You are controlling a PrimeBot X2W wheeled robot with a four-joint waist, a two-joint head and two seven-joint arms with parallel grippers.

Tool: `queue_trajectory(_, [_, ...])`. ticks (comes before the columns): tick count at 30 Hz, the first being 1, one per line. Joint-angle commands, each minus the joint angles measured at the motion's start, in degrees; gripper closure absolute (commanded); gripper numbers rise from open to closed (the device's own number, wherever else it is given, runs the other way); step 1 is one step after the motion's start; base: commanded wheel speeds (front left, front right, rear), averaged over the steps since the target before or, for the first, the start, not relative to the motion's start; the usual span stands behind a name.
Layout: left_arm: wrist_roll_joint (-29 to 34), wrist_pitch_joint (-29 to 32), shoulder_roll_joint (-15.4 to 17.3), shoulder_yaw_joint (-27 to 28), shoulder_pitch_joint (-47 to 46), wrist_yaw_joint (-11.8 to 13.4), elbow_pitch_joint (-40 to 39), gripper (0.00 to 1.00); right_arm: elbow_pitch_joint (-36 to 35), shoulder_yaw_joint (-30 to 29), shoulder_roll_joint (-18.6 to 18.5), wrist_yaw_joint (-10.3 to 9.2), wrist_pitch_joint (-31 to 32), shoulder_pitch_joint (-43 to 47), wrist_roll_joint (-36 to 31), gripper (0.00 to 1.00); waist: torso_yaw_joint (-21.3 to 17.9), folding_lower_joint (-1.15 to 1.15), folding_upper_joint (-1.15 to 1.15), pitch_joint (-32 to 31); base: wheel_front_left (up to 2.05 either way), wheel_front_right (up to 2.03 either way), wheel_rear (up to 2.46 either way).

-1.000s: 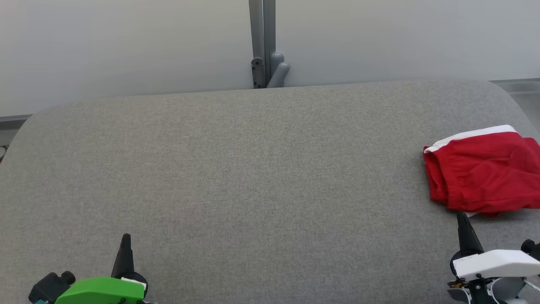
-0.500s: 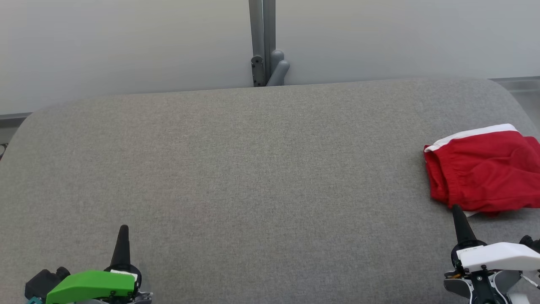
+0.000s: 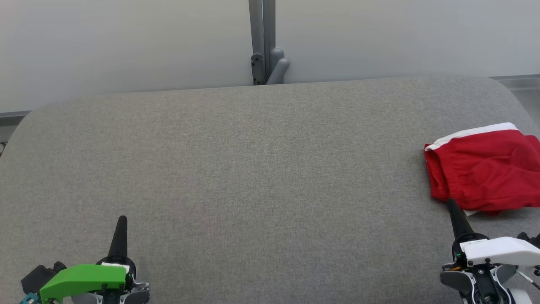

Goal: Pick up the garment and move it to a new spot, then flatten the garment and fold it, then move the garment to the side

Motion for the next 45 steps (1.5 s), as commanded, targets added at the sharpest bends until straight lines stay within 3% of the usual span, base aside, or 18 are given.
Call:
queue_trajectory(1, [-1.5, 0.3, 0.4, 0.4, -1.6, -0.2, -0.7, 1.0, -0.4, 0.1, -0.4, 0.04, 0.4, -1.1, 1.6, 1.0, 0.0, 0.0, 0.0, 0.0, 0.0, 0.0, 0.0])
queue_trajectory(35, [-15.0, 3.9, 0.5, 1.6, -3.6, -1.1, -2.0, 1.0, -0.2, 1.1, -0.6, 0.02, 4.2, -3.2, 18.5, 1.0, 0.0, 0.0, 0.0, 0.8, 0.0, 0.0, 0.0])
queue_trajectory(45, [-16.6, 4.4, 0.5, 1.8, -3.8, -1.2, -2.2, 1.0, -0.1, 1.3, -0.6, 0.02, 4.7, -3.5, 20.7, 1.0, 0.0, 0.0, 0.0, 0.9, 0.0, 0.0, 0.0])
